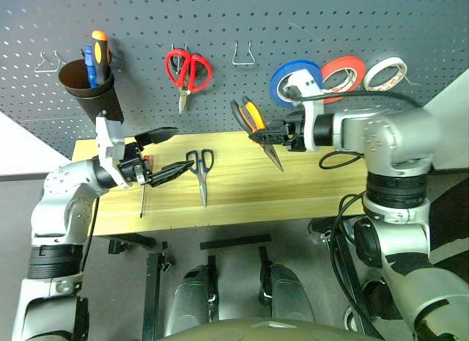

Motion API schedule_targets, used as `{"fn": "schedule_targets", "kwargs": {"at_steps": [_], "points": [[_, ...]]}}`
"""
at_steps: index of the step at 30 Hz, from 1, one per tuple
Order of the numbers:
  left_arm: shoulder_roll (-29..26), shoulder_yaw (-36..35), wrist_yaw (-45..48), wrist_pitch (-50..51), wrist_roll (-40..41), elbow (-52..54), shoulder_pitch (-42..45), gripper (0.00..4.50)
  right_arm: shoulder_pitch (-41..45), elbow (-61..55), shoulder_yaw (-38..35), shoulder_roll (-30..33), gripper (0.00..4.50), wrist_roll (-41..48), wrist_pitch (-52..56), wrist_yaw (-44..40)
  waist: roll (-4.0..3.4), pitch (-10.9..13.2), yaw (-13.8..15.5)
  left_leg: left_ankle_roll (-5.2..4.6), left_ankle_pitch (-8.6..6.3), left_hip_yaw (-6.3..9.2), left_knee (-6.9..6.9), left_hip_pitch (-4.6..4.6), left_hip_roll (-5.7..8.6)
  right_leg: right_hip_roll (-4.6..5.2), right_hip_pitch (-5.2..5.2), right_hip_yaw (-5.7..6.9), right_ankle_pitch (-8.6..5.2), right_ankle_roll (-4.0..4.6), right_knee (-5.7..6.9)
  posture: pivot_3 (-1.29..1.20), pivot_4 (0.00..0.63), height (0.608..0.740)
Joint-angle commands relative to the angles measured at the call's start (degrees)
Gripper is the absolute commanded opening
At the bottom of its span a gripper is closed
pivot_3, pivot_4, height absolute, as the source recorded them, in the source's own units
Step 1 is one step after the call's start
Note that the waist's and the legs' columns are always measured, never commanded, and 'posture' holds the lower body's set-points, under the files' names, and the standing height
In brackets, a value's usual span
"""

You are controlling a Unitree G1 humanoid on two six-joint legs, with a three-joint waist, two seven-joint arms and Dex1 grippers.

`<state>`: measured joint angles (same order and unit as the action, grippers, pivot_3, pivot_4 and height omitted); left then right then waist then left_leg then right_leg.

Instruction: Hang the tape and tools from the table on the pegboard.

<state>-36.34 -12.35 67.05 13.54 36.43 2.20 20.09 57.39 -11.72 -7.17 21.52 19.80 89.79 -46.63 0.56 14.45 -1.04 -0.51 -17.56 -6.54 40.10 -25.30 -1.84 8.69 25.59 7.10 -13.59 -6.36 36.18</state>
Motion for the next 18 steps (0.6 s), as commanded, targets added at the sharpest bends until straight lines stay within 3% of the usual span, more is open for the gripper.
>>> {"fn": "schedule_targets", "kwargs": {"at_steps": [1, 9, 18], "points": [[-1.2, -3.2, -0.6, 0.7, 2.7, 2.3, 0.3, 4.50, 5.0, -4.9, -5.8, -0.2, 2.06, 4.9, 0.1, 1.0, 0.03, -0.8, 0.0, 0.00, 0.00, 0.05, 0.00, 0.02, 0.00, -0.02, -0.04, 0.03, 0.00, 0.00, 0.00, -0.03, 0.105, 0.740], [0.5, -6.1, -4.5, -0.7, 4.5, 0.9, 4.3, 4.50, 10.8, 2.7, -9.2, -5.6, 2.06, 6.5, -15.3, 8.0, 0.21, -3.3, -0.2, 0.01, 0.00, 0.02, -0.04, 0.42, 0.02, -0.04, -0.46, 0.03, 0.00, 0.00, -0.04, -0.02, 0.069, 0.740], [4.2, -5.1, -7.9, -6.8, 0.4, -5.4, 8.3, 4.50, 14.7, 21.1, -7.0, -14.9, 2.06, 1.9, -43.2, 20.3, 0.19, -5.2, -1.8, 0.03, 0.01, 0.00, -0.13, 1.08, 0.05, -0.05, -1.07, 0.01, 0.00, 0.00, -0.10, -0.01, 0.050, 0.740]]}}
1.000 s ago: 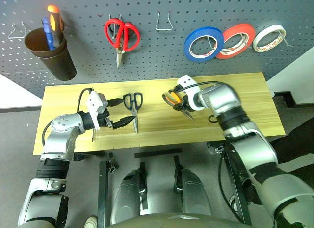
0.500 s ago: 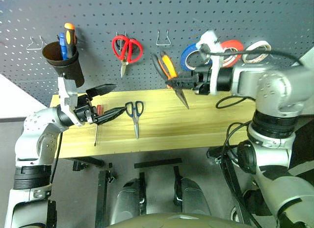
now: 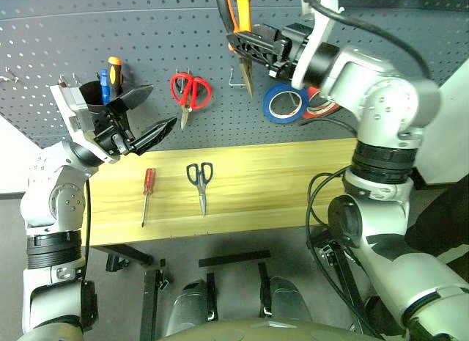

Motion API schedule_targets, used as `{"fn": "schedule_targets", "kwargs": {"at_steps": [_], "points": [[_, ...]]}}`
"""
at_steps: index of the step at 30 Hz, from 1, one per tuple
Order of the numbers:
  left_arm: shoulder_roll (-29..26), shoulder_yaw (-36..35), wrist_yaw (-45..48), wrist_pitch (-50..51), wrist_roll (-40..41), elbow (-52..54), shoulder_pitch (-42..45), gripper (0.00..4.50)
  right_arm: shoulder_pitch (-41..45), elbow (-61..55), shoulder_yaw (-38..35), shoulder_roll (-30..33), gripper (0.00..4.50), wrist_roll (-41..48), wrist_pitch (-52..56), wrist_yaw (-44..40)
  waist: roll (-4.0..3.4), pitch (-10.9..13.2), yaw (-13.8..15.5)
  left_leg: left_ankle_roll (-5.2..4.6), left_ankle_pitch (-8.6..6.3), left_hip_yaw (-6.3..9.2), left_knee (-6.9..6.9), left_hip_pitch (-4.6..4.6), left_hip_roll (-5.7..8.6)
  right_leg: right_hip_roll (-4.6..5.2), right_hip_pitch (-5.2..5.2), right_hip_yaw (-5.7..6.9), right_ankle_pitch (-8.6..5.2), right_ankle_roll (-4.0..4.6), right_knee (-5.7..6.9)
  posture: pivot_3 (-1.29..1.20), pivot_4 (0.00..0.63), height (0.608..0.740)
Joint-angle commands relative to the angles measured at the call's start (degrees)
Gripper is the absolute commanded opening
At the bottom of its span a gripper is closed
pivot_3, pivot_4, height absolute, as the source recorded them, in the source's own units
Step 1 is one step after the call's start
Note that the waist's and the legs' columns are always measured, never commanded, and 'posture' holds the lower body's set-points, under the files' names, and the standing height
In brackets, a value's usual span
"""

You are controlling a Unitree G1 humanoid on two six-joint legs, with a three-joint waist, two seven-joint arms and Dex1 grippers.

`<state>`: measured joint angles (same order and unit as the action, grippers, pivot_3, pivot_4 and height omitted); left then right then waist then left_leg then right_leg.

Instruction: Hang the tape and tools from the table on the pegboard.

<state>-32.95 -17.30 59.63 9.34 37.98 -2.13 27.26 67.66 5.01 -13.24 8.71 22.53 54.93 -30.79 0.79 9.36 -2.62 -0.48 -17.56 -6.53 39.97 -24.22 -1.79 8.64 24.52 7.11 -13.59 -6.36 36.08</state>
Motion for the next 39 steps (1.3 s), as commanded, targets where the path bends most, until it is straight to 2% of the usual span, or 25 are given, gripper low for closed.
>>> {"fn": "schedule_targets", "kwargs": {"at_steps": [1, 7, 14, 27, 32, 39], "points": [[1.1, -0.1, -0.9, -3.6, -1.9, -2.0, 1.5, 4.50, 5.0, 6.4, -0.5, -2.8, 2.06, -1.6, -11.3, 5.6, -0.03, -0.2, -0.4, 0.01, 0.01, -0.02, 0.00, 0.06, 0.00, 0.00, -0.02, -0.03, 0.00, 0.00, 0.01, -0.01, 0.050, 0.740], [3.0, 1.3, -3.3, -7.9, -6.0, -5.9, 4.1, 4.50, 6.2, 15.4, 0.3, -6.0, 2.06, -2.9, -24.4, 10.3, 0.00, -0.4, -1.5, 0.05, 0.03, 0.00, -0.02, 0.14, -0.01, -0.01, -0.06, -0.06, 0.00, 0.00, 0.05, 0.01, 0.042, 0.740], [3.8, 2.0, -3.8, -5.6, -4.9, -6.8, 5.5, 4.50, 5.4, 21.3, 1.5, -8.7, 2.06, -4.0, -33.8, 13.3, -0.02, -0.6, -1.7, 0.05, 0.03, 0.00, -0.01, 0.16, -0.02, -0.01, -0.06, -0.09, 0.00, 0.00, 0.08, 0.00, 0.043, 0.740], [3.5, 3.6, -2.9, -3.0, -5.2, -8.9, 5.4, 4.50, 9.9, 44.8, 2.9, -10.2, 2.06, -8.3, -54.1, 14.6, 0.00, -1.1, -3.0, 0.05, 0.03, 0.04, 0.00, 0.22, -0.01, -0.01, -0.16, -0.12, 0.00, 0.00, 0.08, -0.01, 0.052, 0.740], [3.3, 3.6, -3.1, -2.0, -5.1, -7.6, 4.2, 4.50, 11.0, 51.3, 2.7, -10.3, 2.06, -9.3, -60.0, 14.5, -0.01, -1.1, -3.6, 0.05, 0.03, 0.04, -0.02, 0.34, -0.02, -0.02, -0.21, -0.16, 0.00, 0.00, 0.11, 0.00, 0.054, 0.740], [2.7, 3.6, -3.3, -0.7, -4.9, -5.3, 1.3, 4.50, 12.2, 54.7, 2.5, -11.3, 2.06, -9.3, -63.0, 13.8, -0.01, -1.1, -3.6, 0.05, 0.03, 0.02, -0.03, 0.44, -0.03, -0.02, -0.28, -0.22, 0.00, 0.00, 0.11, 0.02, 0.066, 0.740]]}}
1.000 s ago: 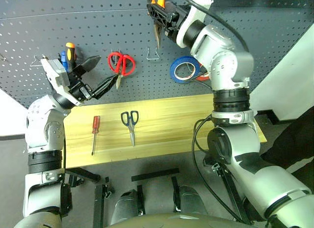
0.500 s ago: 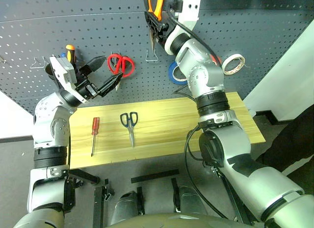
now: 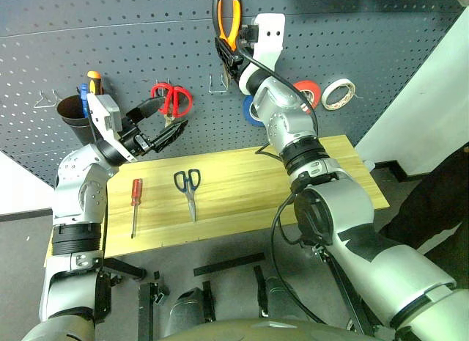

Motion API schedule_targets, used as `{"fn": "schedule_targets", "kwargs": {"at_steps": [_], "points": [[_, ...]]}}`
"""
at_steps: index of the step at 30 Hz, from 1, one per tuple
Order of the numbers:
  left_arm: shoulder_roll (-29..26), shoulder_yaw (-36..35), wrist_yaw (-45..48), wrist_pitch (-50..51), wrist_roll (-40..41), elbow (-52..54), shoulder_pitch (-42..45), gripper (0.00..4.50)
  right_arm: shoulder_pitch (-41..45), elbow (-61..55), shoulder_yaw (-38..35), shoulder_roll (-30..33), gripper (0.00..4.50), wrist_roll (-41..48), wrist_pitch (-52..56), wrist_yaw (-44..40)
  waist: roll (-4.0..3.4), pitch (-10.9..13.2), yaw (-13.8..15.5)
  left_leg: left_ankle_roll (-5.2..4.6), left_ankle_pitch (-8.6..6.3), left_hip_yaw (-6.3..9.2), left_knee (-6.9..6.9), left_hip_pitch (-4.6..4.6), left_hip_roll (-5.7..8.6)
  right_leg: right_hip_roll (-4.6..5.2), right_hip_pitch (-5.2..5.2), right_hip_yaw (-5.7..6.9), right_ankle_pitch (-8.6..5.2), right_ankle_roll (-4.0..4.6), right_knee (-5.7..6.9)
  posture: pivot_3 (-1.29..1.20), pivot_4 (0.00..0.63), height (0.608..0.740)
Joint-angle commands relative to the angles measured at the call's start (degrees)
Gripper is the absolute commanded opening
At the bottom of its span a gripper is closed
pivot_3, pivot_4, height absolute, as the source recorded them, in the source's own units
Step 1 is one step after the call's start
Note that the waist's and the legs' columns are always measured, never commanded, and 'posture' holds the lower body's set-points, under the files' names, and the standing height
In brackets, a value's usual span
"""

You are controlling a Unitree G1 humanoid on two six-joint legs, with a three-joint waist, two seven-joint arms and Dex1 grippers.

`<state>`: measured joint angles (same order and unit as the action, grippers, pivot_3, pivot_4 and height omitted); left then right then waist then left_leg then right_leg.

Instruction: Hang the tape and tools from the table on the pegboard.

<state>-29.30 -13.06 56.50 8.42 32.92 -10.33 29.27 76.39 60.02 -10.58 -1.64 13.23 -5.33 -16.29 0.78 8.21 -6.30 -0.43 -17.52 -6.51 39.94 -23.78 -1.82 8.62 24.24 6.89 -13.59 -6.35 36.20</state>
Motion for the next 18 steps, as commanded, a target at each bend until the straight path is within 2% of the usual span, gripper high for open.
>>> {"fn": "schedule_targets", "kwargs": {"at_steps": [1, 18], "points": [[-1.0, -0.7, -0.3, 0.5, 0.3, 3.3, -1.0, 4.50, 3.5, 0.0, 0.0, -1.0, 2.06, -0.1, -2.9, -0.8, 0.00, 0.0, 0.1, 0.00, 0.00, 0.00, 0.00, 0.01, 0.00, 0.00, -0.01, -0.01, 0.00, 0.00, 0.00, 0.03, 0.067, 0.740], [-3.3, -0.2, -7.0, 7.1, -1.6, 6.7, -4.5, 4.50, 7.6, 6.5, -0.9, -1.8, 2.06, -0.6, -4.8, -1.0, -0.04, 0.0, 0.9, 0.00, 0.00, 0.01, -0.03, 0.24, 0.00, 0.00, -0.25, -0.02, 0.00, 0.01, -0.01, 0.07, 0.095, 0.740]]}}
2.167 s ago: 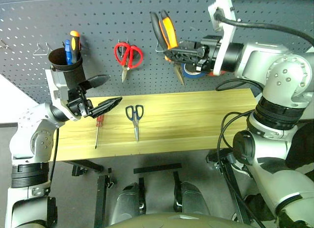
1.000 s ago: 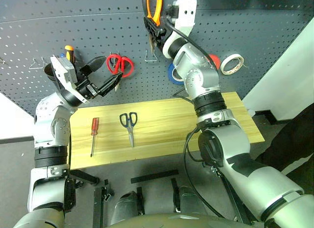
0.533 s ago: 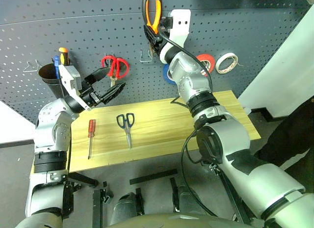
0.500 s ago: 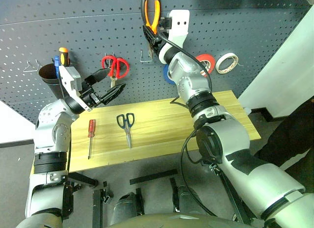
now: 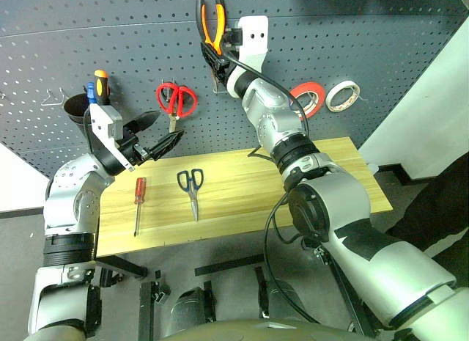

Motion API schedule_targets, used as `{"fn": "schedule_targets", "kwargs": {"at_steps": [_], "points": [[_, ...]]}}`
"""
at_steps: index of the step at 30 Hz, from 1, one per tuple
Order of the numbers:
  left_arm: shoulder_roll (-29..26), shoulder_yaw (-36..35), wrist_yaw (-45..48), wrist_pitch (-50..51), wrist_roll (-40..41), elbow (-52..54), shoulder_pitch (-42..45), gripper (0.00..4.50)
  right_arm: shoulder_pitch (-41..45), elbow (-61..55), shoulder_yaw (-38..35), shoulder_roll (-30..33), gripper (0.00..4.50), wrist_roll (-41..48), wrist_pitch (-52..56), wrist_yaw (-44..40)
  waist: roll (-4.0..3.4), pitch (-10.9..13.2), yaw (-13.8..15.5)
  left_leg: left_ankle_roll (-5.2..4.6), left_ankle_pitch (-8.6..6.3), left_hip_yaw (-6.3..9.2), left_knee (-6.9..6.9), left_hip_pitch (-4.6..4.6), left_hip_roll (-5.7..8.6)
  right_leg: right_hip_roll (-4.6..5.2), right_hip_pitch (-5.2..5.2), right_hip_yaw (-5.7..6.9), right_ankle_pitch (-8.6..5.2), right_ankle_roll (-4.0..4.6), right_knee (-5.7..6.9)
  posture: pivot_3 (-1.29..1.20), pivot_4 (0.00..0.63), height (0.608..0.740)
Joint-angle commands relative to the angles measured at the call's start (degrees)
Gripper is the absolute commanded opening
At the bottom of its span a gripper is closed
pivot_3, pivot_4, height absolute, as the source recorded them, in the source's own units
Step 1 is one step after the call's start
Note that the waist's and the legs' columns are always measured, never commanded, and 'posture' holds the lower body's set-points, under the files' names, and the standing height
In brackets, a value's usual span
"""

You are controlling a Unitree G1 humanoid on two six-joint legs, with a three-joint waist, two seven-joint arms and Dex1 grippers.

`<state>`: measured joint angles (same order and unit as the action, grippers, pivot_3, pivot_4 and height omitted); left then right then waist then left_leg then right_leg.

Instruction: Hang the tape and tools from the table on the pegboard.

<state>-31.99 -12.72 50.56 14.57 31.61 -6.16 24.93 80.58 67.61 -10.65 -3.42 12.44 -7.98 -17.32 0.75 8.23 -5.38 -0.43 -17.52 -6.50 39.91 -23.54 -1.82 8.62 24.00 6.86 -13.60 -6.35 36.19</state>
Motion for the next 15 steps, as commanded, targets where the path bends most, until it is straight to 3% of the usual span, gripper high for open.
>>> {"fn": "schedule_targets", "kwargs": {"at_steps": [1, 15], "points": [[-0.6, -0.5, -1.5, 1.2, -0.2, 2.9, -0.3, 4.50, 3.3, -1.1, -0.9, 0.0, 2.06, 0.2, -2.2, 0.1, -0.01, 0.0, 0.0, 0.00, 0.00, 0.00, 0.00, 0.01, 0.00, 0.00, 0.00, 0.00, 0.00, 0.00, 0.00, 0.07, 0.100, 0.740], [-0.7, 0.9, -3.1, 7.6, 0.3, 6.2, 0.3, 4.50, 2.9, -1.2, -1.4, 0.3, 2.06, 0.0, -3.5, 1.8, -0.29, 0.2, 1.6, 0.00, 0.00, 0.06, -0.04, 0.10, -0.01, 0.00, -0.03, -0.06, -0.01, 0.01, -0.03, 0.07, 0.155, 0.740]]}}
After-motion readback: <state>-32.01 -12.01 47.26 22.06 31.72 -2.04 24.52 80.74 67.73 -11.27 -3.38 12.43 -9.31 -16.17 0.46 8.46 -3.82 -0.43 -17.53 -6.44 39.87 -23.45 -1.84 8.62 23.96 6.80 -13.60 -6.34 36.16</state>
